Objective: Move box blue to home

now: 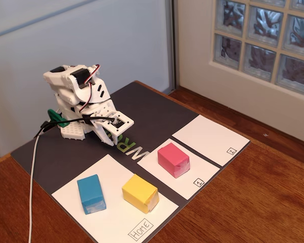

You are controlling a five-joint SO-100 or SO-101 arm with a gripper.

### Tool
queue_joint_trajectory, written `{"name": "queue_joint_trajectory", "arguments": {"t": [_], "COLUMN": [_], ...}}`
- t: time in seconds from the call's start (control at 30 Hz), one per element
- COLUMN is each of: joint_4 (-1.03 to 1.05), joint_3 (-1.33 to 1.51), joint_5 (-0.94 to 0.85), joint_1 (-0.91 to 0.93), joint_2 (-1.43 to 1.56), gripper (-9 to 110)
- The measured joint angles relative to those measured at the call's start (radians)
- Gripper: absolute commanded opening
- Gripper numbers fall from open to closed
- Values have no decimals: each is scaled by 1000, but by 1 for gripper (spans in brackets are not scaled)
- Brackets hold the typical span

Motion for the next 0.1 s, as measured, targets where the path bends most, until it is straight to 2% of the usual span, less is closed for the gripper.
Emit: {"name": "queue_joint_trajectory", "arguments": {"t": [0.1], "joint_4": [0], "joint_3": [0], "joint_5": [0], "joint_1": [0], "joint_2": [0], "gripper": [2]}}
